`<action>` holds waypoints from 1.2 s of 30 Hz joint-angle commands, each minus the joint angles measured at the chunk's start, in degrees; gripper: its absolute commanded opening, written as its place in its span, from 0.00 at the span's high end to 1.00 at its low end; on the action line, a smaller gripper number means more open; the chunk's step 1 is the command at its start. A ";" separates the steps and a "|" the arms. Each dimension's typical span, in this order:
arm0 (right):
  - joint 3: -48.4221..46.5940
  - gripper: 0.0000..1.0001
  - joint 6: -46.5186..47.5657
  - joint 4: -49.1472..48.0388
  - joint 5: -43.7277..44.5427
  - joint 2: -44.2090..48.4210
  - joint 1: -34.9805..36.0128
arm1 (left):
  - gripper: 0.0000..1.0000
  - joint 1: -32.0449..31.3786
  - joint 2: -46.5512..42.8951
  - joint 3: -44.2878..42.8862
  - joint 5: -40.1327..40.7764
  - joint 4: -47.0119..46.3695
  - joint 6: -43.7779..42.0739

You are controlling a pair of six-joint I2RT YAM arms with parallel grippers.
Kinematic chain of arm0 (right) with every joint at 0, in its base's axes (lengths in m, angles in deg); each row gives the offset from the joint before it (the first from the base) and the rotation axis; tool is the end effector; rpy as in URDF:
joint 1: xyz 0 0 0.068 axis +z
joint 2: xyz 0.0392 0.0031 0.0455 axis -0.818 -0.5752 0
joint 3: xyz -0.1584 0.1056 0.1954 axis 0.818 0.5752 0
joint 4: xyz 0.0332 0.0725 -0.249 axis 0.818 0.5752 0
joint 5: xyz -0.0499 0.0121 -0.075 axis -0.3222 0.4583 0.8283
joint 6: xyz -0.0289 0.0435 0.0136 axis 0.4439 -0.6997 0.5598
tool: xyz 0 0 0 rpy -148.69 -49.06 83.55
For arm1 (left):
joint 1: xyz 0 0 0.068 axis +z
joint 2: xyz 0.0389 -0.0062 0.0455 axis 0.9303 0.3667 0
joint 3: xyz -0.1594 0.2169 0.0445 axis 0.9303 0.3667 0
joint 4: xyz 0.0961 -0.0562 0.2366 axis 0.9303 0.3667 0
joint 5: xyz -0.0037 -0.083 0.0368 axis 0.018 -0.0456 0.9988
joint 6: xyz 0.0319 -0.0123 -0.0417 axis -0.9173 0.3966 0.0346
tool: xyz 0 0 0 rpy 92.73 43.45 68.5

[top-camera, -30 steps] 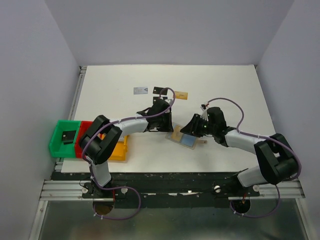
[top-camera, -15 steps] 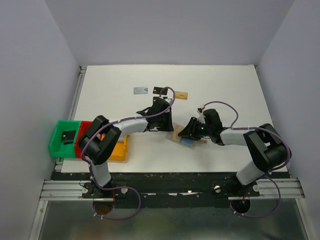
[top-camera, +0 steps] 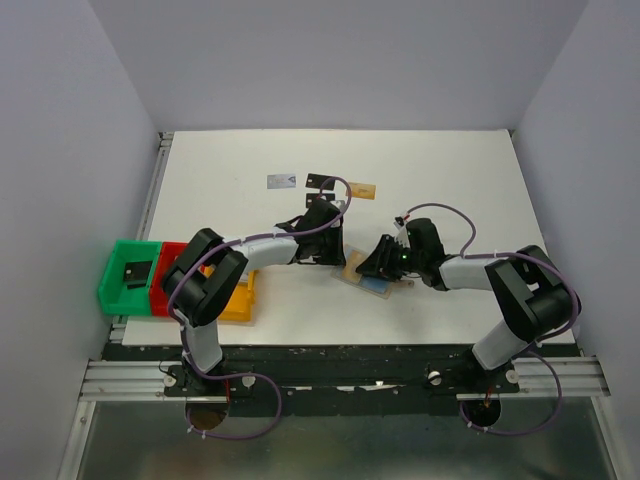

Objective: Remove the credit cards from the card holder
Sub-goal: Remove the credit card from the card holder.

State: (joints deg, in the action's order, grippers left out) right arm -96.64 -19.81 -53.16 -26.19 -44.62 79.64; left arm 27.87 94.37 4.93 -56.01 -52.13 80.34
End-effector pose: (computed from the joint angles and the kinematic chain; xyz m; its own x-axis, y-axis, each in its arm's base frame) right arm 0.2492 0.1336 0.1236 -0.9119 0.2713 -0.3080 -0.0634 0.6482 0.7588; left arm 0.2792 -0.2483 0.1616 -0.8996 0.0147 -0.4364 0.2533 0.8317 -0.4941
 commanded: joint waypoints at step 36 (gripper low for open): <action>6.68 0.57 -9.33 -21.50 -4.51 -6.59 -1.81 | 0.78 0.45 -2.03 -0.11 4.52 2.62 -1.27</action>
State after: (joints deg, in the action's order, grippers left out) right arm -90.95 -29.32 -71.98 -29.69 -49.80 78.35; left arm 27.89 94.87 4.91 -54.09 -51.89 80.10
